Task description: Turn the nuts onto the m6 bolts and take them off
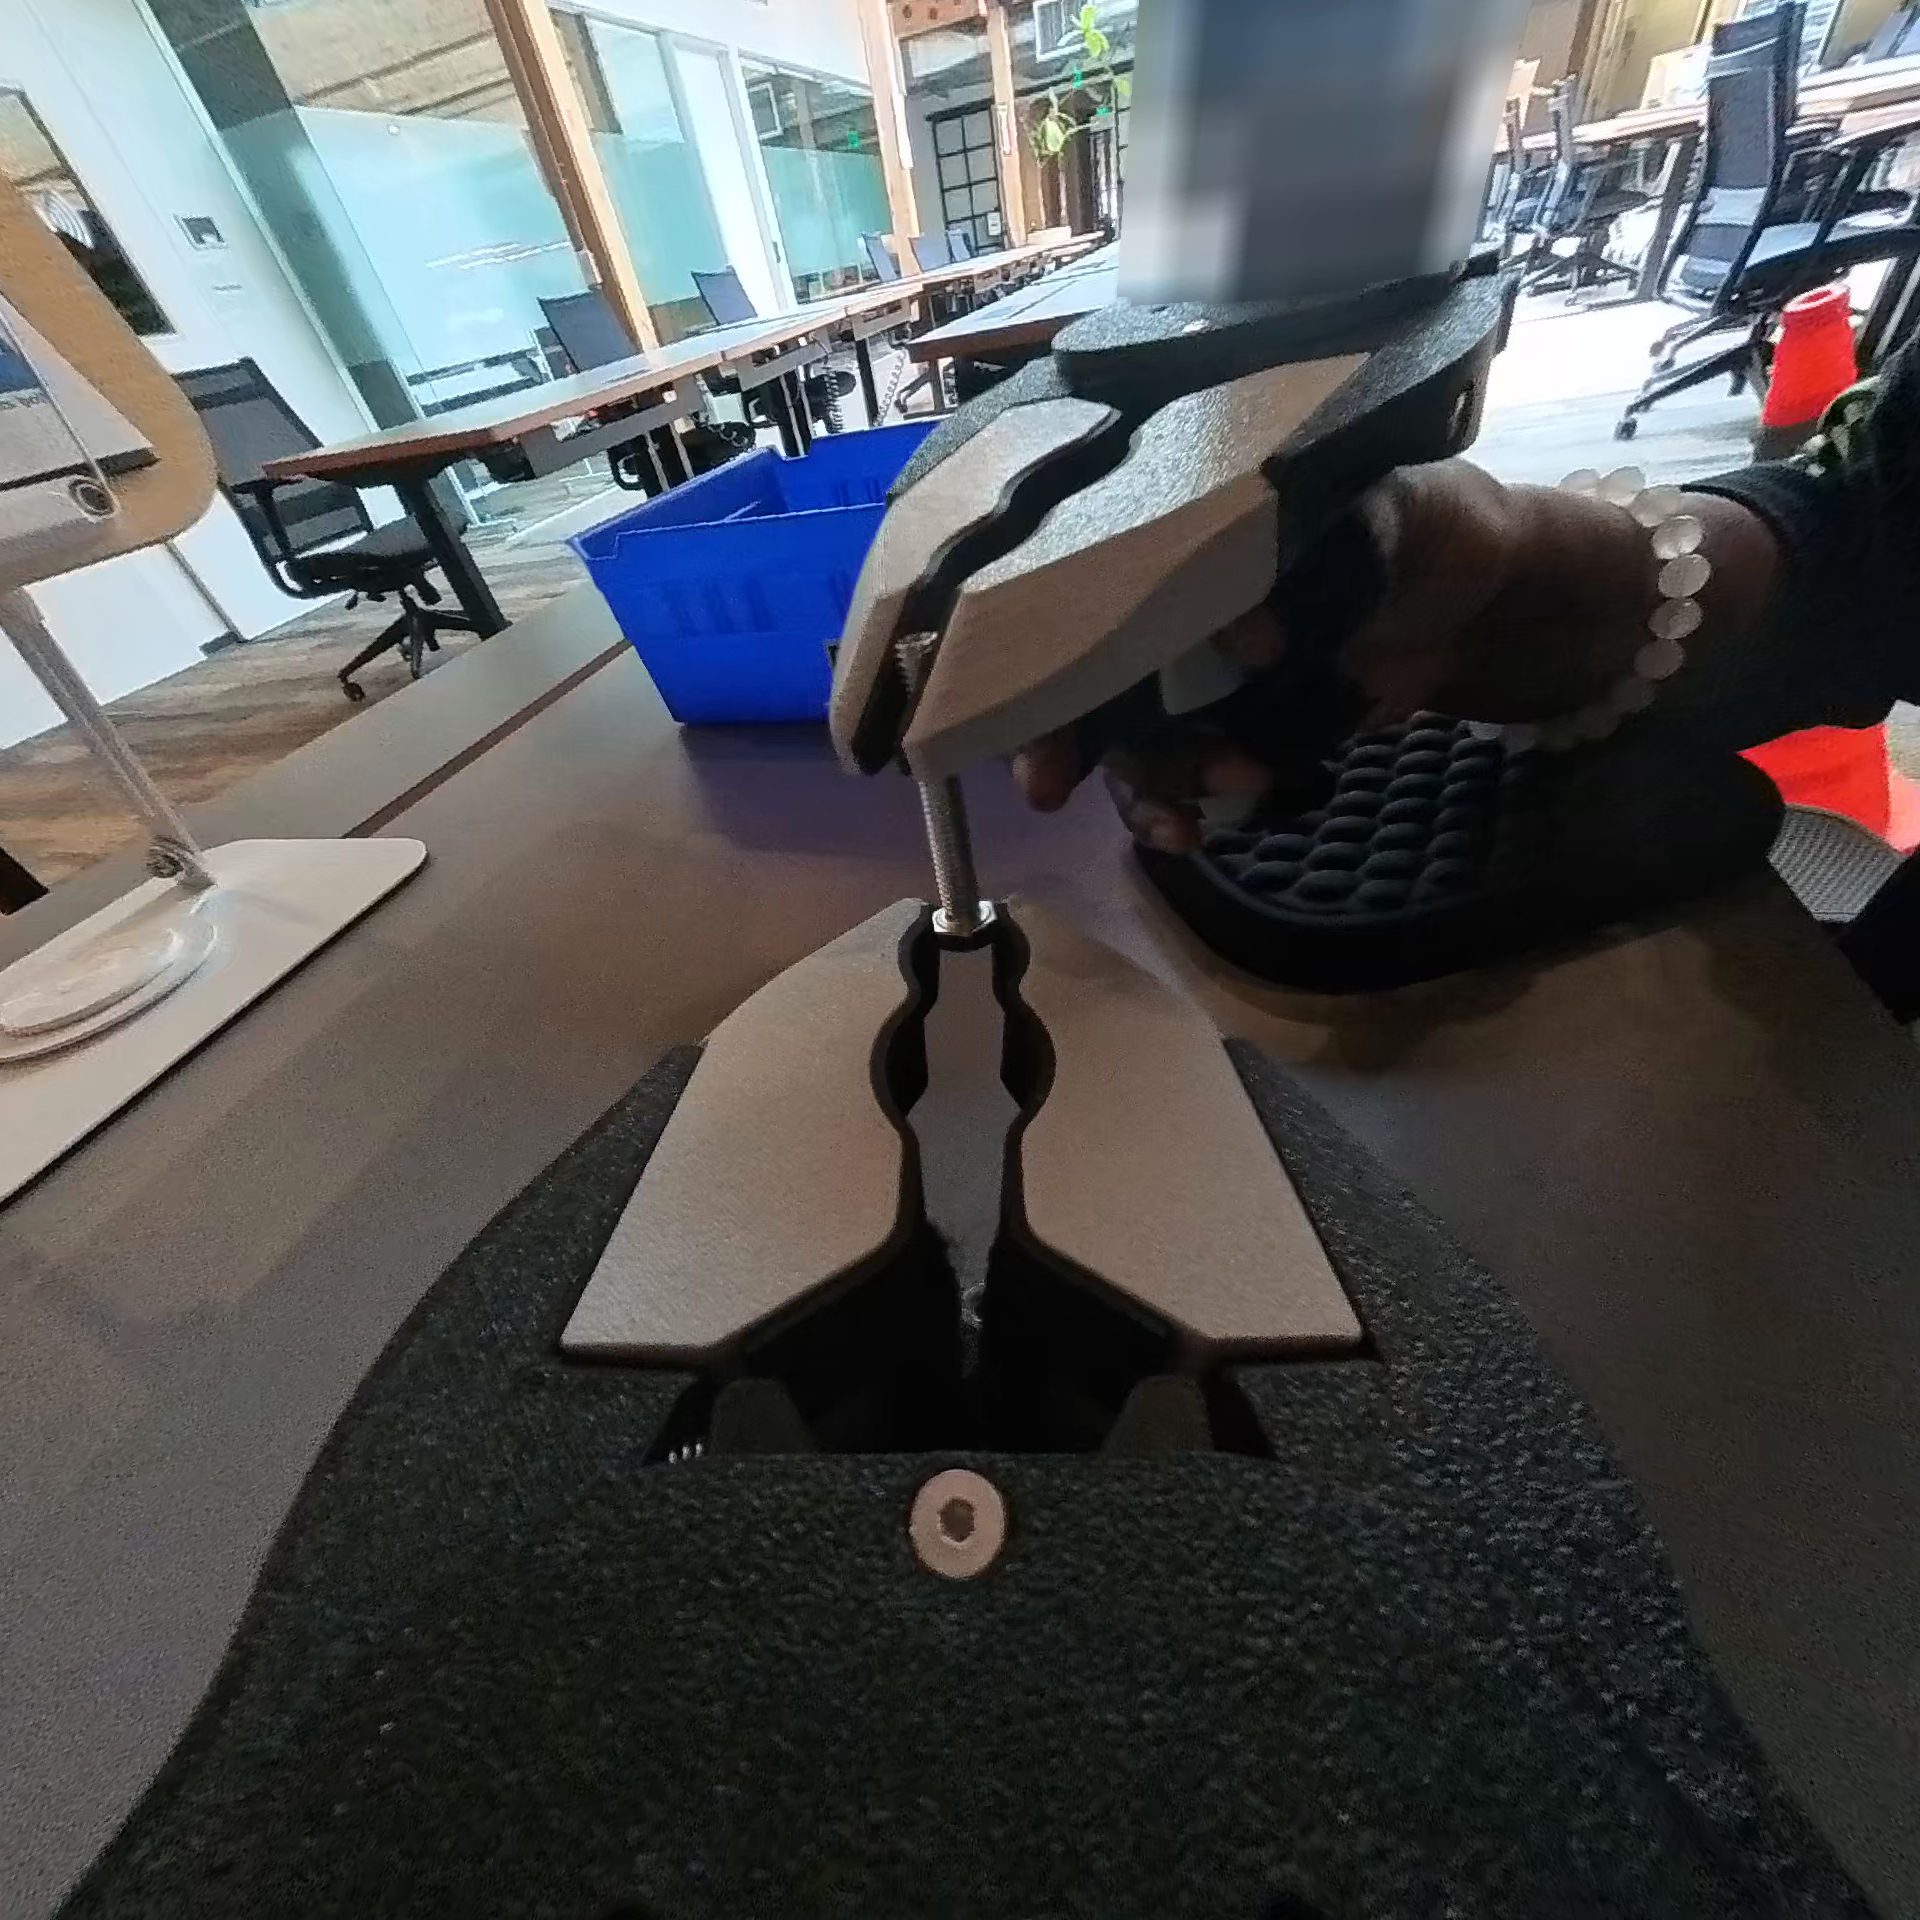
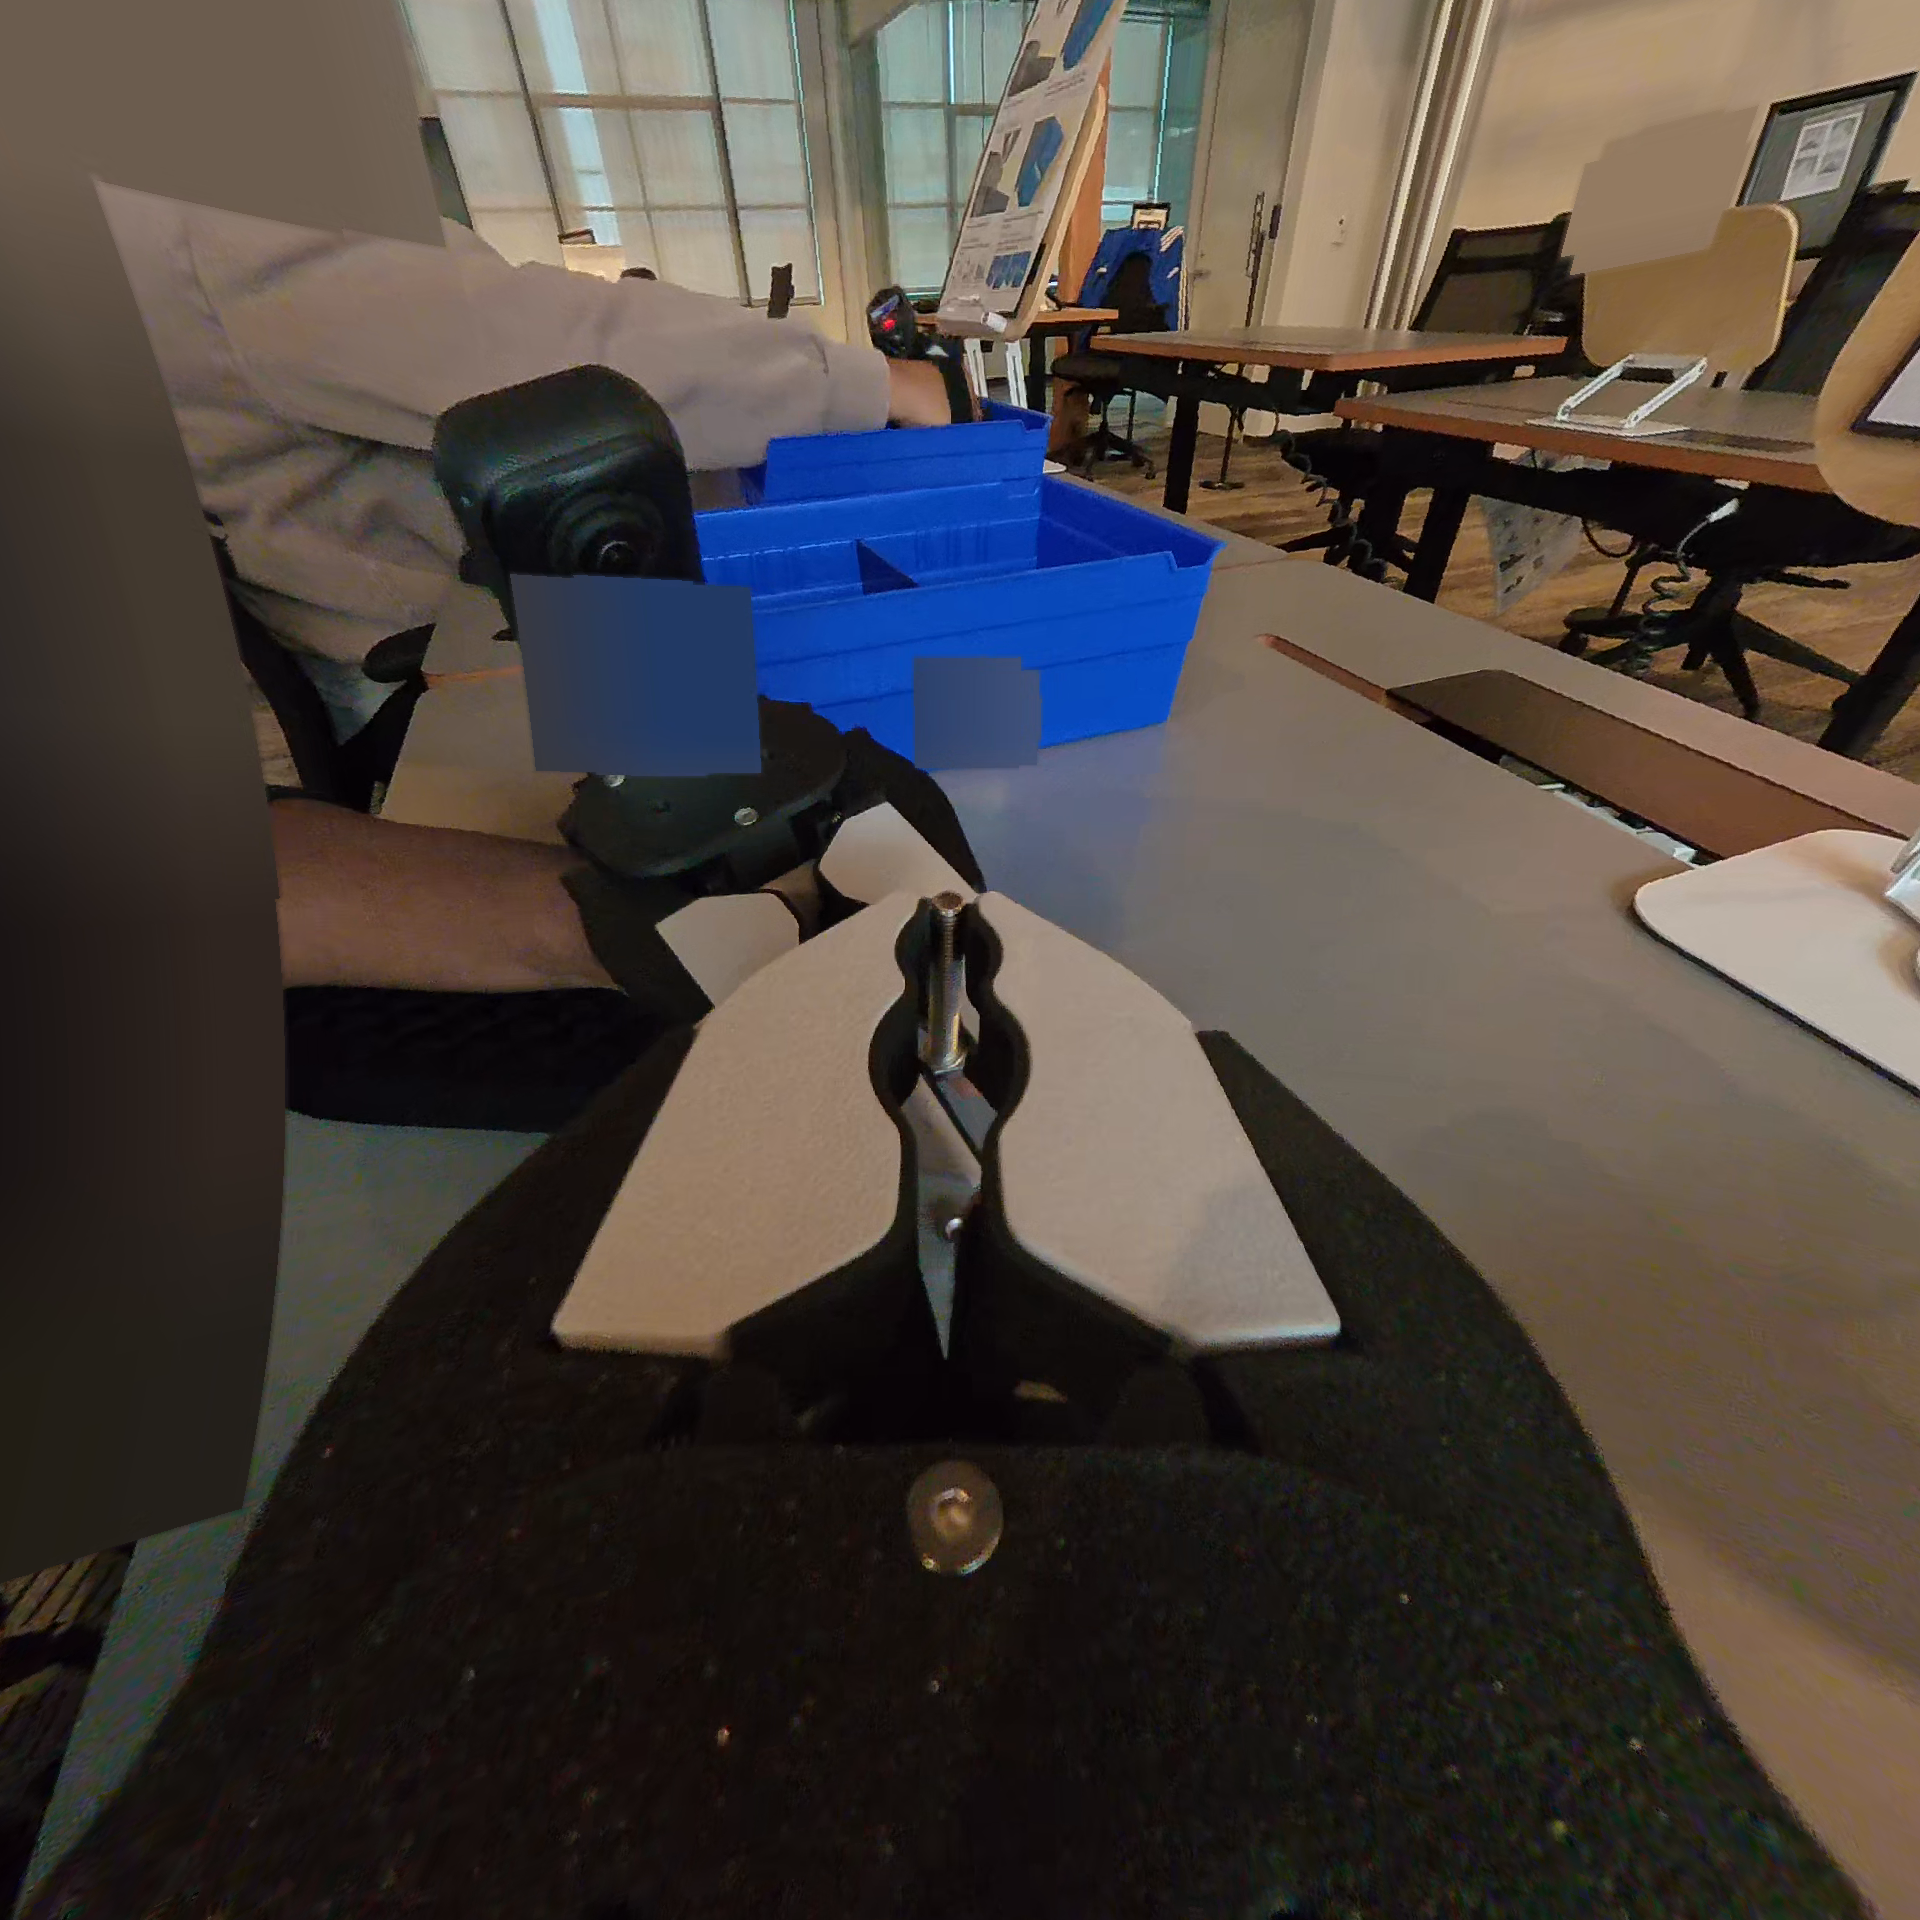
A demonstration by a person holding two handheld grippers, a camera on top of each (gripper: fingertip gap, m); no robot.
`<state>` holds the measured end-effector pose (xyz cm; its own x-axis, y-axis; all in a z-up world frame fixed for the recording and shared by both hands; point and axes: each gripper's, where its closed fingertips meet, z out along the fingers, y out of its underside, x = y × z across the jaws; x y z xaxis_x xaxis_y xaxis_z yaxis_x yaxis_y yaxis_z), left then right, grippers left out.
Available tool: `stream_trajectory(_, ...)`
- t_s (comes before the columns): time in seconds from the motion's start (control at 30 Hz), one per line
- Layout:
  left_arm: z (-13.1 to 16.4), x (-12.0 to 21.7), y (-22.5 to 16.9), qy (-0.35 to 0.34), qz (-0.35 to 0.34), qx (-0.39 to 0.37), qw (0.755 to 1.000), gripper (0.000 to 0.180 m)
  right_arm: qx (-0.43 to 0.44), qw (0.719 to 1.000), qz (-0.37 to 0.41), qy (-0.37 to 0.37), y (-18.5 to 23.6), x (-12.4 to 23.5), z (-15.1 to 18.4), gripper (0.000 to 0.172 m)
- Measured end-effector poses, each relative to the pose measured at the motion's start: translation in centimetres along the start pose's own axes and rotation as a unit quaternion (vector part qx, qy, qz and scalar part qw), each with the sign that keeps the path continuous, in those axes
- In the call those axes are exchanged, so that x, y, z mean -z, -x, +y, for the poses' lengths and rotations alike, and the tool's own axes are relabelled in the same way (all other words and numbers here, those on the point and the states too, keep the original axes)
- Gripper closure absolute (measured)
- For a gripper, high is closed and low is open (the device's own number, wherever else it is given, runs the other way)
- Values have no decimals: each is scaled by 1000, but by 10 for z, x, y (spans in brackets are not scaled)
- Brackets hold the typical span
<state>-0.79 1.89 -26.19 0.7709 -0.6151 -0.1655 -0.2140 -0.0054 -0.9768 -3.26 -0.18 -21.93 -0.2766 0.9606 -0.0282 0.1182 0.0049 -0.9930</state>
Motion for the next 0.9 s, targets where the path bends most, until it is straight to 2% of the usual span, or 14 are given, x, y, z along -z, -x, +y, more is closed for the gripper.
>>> stream_trajectory(0.07, 0, 2, 0, -5, 2, 5, 1000, 171, 3, 1000, -5, -5, 0, 0, -2, 163)
stream_trajectory(0.2, -2, 11, 9, -14, 8, 21, 1000, 171, 24, 999, -25, 2, 0, 5, -6, 134)
stream_trajectory(0.3, -6, 25, 21, -40, 7, 37, 999, 171, 34, 996, -53, 55, -2, 11, 3, 128)
stream_trajectory(0.4, -5, 34, 27, -63, 14, 65, 996, 172, 34, 981, -98, 166, 1, 15, 33, 131)
stream_trajectory(0.47, -6, 38, 29, -76, 22, 78, 994, 172, 40, 956, -131, 258, 7, 16, 62, 130)
stream_trajectory(0.57, -8, 42, 34, -86, 16, 85, 992, 172, 50, 922, -152, 353, 7, 8, 95, 127)
stream_trajectory(0.67, -9, 48, 40, -89, 2, 82, 993, 172, 73, 901, -159, 398, 3, -6, 108, 130)
stream_trajectory(0.9, -18, 65, 52, -117, -19, 86, 989, 172, 119, 868, -186, 444, 3, -23, 122, 144)
